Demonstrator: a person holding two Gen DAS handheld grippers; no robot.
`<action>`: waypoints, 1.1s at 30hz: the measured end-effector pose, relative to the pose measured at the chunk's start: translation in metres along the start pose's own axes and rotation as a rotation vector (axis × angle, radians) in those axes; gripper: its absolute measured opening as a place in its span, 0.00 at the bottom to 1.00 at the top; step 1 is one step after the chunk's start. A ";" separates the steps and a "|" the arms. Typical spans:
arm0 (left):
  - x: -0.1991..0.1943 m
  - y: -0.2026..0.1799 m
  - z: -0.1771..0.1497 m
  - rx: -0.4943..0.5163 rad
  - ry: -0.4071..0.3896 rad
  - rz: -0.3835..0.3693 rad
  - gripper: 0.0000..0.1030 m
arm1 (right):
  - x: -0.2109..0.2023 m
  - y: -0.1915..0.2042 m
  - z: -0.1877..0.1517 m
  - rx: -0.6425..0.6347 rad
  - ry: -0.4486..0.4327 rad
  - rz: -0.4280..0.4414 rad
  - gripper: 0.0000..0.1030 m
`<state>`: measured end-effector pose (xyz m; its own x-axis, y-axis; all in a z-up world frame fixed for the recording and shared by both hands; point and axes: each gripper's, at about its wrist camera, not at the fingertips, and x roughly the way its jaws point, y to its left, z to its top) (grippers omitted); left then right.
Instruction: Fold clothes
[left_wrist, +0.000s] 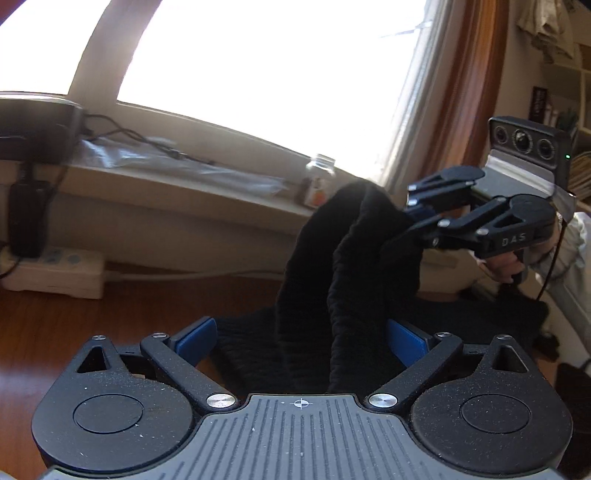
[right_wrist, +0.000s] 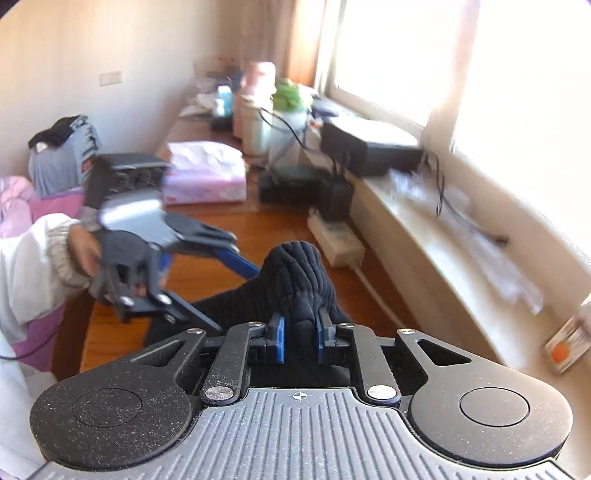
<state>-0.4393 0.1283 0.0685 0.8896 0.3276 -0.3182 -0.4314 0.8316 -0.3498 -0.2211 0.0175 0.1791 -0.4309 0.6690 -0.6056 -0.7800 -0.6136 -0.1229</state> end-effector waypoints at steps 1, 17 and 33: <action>0.003 -0.002 0.001 -0.002 0.009 -0.020 0.89 | -0.009 0.004 0.001 -0.008 -0.017 -0.003 0.15; -0.002 -0.040 -0.028 0.073 0.183 0.021 0.33 | -0.011 0.008 0.003 -0.025 -0.036 -0.031 0.14; -0.014 -0.048 -0.033 0.082 0.178 0.060 0.45 | 0.011 0.008 0.005 -0.037 -0.019 -0.040 0.14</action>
<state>-0.4358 0.0694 0.0605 0.8192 0.2992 -0.4893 -0.4623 0.8494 -0.2546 -0.2340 0.0218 0.1752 -0.4085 0.7012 -0.5843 -0.7795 -0.6011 -0.1762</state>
